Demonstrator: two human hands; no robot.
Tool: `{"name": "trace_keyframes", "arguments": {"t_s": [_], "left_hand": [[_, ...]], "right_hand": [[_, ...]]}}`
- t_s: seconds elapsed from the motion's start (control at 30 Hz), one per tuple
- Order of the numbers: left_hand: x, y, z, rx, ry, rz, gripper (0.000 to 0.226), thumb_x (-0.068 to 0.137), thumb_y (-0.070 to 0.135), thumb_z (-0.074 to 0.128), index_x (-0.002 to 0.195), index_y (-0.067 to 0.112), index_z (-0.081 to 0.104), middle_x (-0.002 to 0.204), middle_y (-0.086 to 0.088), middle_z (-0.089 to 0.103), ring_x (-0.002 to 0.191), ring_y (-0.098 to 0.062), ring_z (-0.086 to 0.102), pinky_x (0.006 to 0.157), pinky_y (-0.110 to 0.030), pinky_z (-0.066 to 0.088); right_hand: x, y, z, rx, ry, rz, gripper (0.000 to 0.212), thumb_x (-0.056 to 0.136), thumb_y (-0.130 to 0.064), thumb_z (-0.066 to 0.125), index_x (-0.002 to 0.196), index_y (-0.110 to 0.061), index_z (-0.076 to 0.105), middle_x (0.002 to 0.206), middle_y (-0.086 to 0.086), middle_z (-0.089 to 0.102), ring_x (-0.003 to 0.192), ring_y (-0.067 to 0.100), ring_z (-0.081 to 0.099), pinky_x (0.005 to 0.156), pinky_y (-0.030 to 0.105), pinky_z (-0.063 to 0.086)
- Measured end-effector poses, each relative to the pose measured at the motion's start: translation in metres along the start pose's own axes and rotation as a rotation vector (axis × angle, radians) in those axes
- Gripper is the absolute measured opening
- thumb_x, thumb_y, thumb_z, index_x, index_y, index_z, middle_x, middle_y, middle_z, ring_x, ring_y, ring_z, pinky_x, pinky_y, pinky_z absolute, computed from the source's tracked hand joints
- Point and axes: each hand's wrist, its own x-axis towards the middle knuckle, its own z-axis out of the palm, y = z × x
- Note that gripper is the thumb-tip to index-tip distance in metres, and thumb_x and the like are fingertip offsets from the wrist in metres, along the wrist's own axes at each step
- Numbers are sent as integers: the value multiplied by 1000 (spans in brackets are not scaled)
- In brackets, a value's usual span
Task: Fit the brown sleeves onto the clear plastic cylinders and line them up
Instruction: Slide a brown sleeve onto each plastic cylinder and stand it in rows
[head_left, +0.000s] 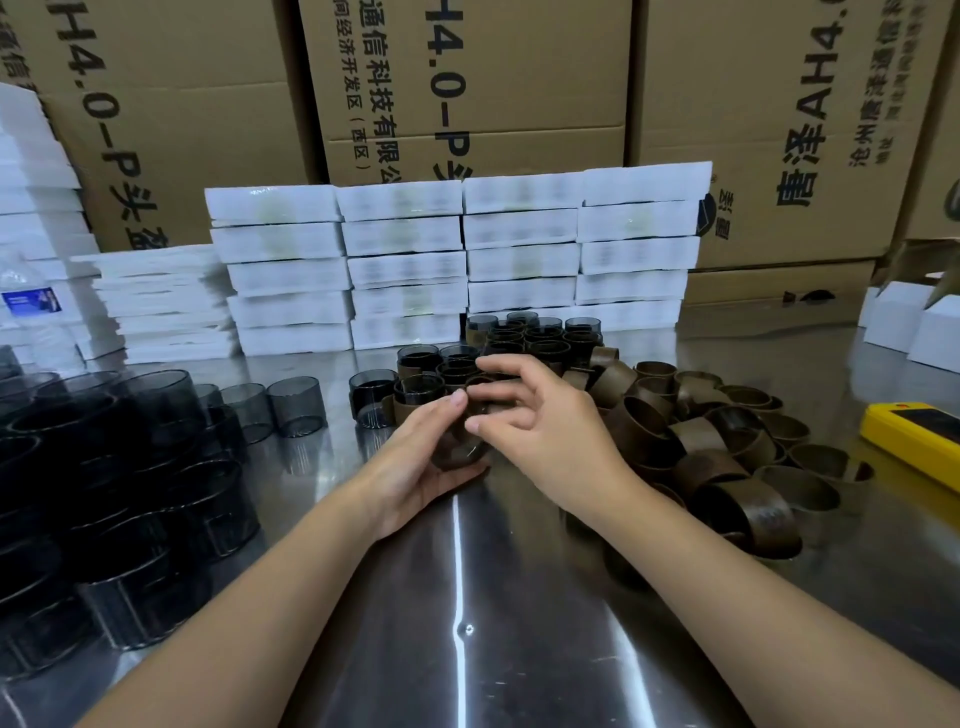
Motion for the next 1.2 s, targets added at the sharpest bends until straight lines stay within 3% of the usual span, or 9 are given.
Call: {"name": "trace_keyframes", "arguments": {"t_s": [0.13,0.37,0.47,0.57,0.67,0.73,0.83,1.0,1.2], "left_hand": [[0,-1,-1,-40,28,1,66,62,39,81,119,15,59,117,-12,63,104,-20,65,81,-34,57],[-1,0,2,-87,12,-18,51,65,31,74,111,11,63,119,-17,63,111,-25,63,91,-41,55],[0,0,1,-112,20,-21,49,66,30,73,111,12,63,121,-17,64,108,-25,64,91,-42,55],[0,0,-1,-118,12,-17,51,65,32,76,110,12,64,118,-17,67,106,-25,66,88,-41,56],[2,-1,-3,-104,18,-4,37,65,31,76,98,15,73,108,-14,71,102,-24,69,85,-41,58],[4,-2,-4,-94,48,13,22,67,31,71,85,20,77,101,-12,74,95,-23,71,76,-38,60],[5,-3,-6,-28,83,58,24,66,30,71,88,19,76,101,-13,73,92,-25,72,71,-37,59],[0,2,-4,120,125,171,39,54,37,73,91,26,76,101,-13,72,92,-30,71,66,-34,57],[-6,4,1,207,155,217,51,54,33,73,104,20,70,107,-14,69,91,-26,69,65,-36,57]], "right_hand": [[-1,1,1,31,-30,-36,50,84,-1,59,106,-44,50,106,-12,65,92,2,68,87,21,51],[3,1,-2,199,151,-26,37,84,10,49,92,-25,59,89,-5,67,76,9,71,70,18,52],[8,2,-8,169,284,-9,28,85,2,58,86,-25,62,80,-6,65,72,9,66,71,21,52],[10,8,-8,93,254,103,16,82,-17,70,94,-25,63,90,-6,66,84,6,62,77,19,51],[11,15,-5,19,179,236,31,78,-28,74,106,-20,65,97,-8,67,89,0,62,81,16,49],[11,17,-4,21,141,285,33,79,-26,73,110,-17,66,99,-5,69,93,6,64,86,25,52],[13,19,-4,89,131,329,32,83,-17,70,114,-15,63,108,1,68,102,15,65,92,37,52],[16,19,-4,182,78,356,38,88,-5,61,126,-6,58,118,11,66,109,20,63,100,39,47],[14,19,-9,181,79,364,21,91,-2,56,110,-9,61,105,11,69,101,23,66,96,39,50]]}}
